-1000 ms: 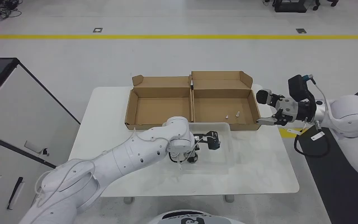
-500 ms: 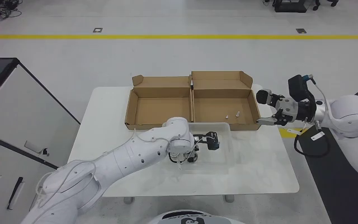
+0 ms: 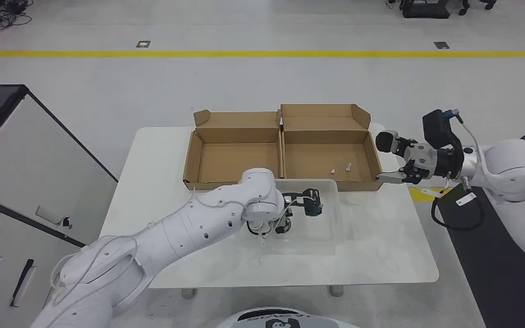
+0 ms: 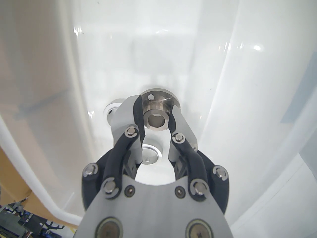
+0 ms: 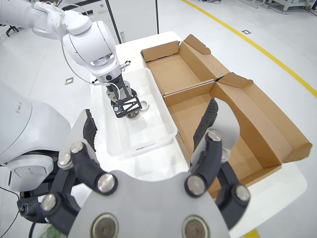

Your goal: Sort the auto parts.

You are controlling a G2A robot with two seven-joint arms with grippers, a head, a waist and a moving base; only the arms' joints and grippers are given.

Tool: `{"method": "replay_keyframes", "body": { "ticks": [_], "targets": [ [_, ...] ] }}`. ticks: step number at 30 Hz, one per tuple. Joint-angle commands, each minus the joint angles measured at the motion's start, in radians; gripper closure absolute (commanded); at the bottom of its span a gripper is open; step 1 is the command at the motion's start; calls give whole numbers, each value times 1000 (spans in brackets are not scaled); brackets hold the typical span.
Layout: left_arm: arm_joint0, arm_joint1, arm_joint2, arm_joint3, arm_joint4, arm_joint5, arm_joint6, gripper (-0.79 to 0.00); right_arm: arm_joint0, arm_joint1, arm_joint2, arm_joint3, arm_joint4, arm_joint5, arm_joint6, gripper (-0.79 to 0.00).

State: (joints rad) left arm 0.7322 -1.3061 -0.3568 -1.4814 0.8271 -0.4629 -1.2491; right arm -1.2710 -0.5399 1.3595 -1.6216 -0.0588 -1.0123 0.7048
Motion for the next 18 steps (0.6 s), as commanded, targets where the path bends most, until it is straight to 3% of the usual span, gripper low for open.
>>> {"method": "replay_keyframes", "body": {
  "ticks": [1,18],
  "targets": [
    [2,5,-11,-12,-4,-4,-8,0,0,0,0,0,0,0,0,-785],
    [35,47,-85,-104,-12,-49,-33,0,0,0,0,0,0,0,0,-785]
  ]
}}
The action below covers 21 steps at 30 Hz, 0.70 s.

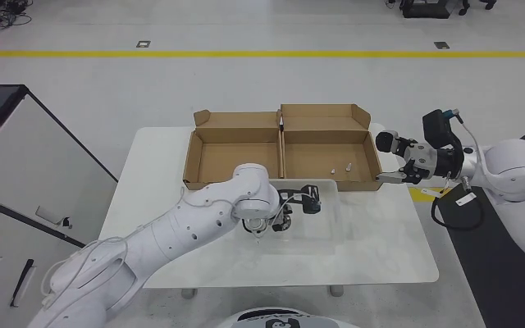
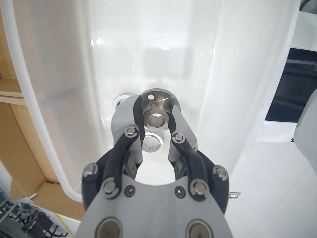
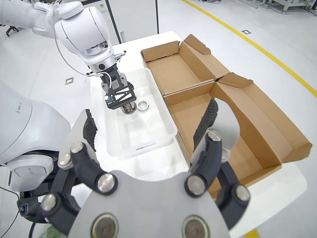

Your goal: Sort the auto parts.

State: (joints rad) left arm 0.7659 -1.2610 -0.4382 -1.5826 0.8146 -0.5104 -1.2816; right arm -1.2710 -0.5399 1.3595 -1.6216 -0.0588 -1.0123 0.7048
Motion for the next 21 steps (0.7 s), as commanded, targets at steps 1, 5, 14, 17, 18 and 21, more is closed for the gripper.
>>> {"method": "replay_keyframes", "body": {
  "ticks": [1,5,14,17,18,21],
  "targets": [
    [4,4,-6,-5,0,-2,-2,0,0,0,0,0,0,0,0,-785],
    [16,8,-7,-7,10,-6,2,0,0,0,0,0,0,0,0,-785],
    [32,2,19,7,34,-15,23,0,0,0,0,0,0,0,0,-785],
    [33,-1,27,16,38,-16,26,0,0,0,0,0,0,0,0,-785],
    [34,-2,31,21,43,-16,27,0,0,0,0,0,0,0,0,-785],
    [38,-7,43,37,59,-11,31,0,0,0,0,0,0,0,0,-785]
  ]
}}
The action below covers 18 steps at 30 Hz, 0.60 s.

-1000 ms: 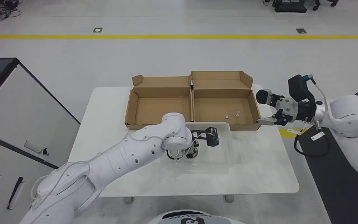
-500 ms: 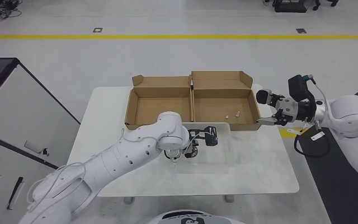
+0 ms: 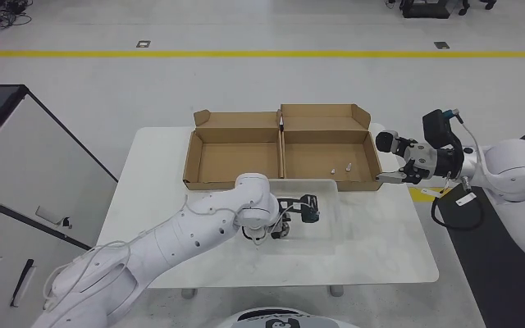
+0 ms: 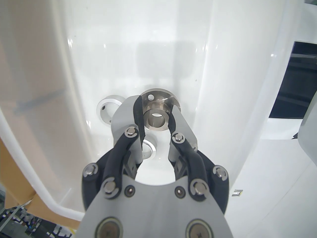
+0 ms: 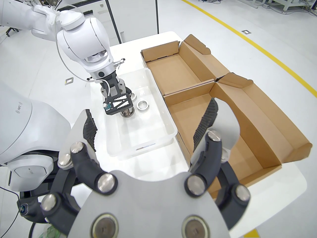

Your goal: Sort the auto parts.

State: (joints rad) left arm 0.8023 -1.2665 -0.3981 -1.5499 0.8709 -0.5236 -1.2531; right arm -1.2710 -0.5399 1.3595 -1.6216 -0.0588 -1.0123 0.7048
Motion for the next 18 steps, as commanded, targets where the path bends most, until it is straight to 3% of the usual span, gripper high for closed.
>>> {"method": "replay_keyframes", "body": {
  "ticks": [1,18],
  "targets": [
    [2,-3,6,10,4,2,4,0,0,0,0,0,0,0,0,-785],
    [-12,-32,25,84,-21,12,13,0,0,0,0,0,0,0,0,-785]
  ]
}}
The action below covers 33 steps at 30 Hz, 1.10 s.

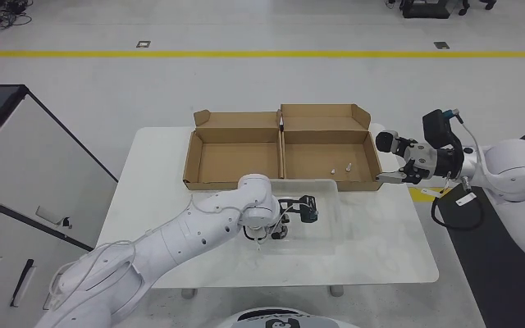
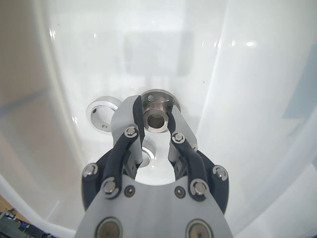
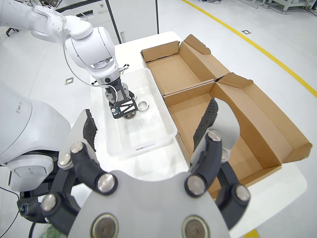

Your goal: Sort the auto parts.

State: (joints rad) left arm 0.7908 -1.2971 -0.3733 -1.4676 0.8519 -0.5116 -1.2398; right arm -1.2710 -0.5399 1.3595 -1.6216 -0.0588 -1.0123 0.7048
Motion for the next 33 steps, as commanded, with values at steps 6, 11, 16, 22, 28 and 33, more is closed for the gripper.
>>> {"method": "replay_keyframes", "body": {
  "ticks": [6,11,16,22,28,33],
  "targets": [
    [-8,-6,-4,-1,-27,2,-15,-240,0,0,0,0,0,0,0,-785],
    [-9,-7,-8,-6,-43,0,-27,-299,0,0,0,0,0,0,0,-785],
    [-10,-7,-9,0,-40,3,-30,-302,0,0,0,0,0,0,0,-785],
    [-11,-10,-9,7,-38,3,-27,-314,0,0,0,0,0,0,0,-785],
    [-12,-13,-8,14,-41,4,-30,-299,0,0,0,0,0,0,0,-785],
    [-9,-15,-3,18,-45,5,-33,-274,0,0,0,0,0,0,0,-785]
  ]
}}
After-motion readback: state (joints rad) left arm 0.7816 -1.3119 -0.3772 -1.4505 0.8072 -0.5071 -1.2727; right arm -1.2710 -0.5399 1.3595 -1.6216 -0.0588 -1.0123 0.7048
